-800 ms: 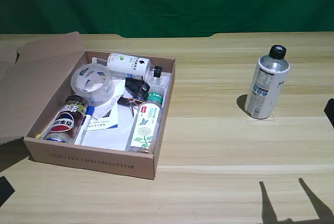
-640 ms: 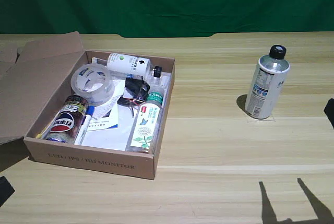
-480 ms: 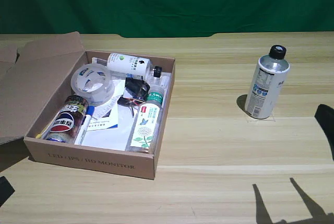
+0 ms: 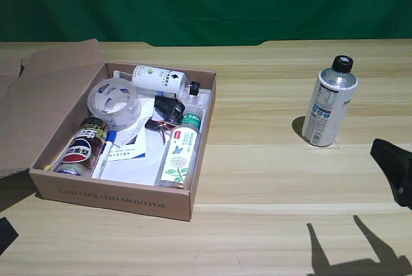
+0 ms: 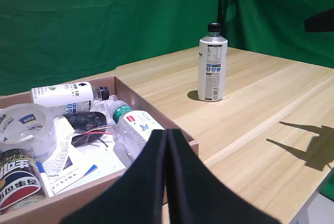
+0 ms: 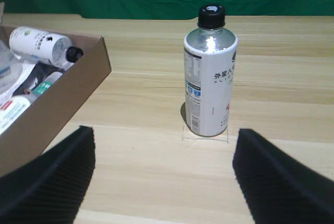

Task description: Place the white bottle into the box.

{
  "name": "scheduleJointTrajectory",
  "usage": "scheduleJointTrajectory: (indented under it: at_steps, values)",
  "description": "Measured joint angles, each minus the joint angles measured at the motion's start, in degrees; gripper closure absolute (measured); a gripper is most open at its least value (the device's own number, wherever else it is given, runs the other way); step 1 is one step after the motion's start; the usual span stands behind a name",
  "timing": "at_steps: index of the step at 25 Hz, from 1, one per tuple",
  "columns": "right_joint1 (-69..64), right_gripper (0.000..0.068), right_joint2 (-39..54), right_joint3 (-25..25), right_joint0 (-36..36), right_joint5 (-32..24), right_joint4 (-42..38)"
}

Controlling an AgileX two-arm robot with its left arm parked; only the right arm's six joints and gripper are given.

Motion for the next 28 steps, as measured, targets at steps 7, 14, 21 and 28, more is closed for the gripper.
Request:
scheduleJointTrajectory:
  at_steps: [7,14,21,28]
  values:
    - [3.7,0.0062,-1.2,5.7,0.0,-2.8,-2.7]
    - [18.1,0.0066,-10.6,5.9,0.0,-2.9,-0.1]
    - [32.8,0.0093,-19.0,1.8,4.2,-3.0,-3.0]
    - [43.3,0.0096,-26.3,1.6,4.6,-3.1,-5.4]
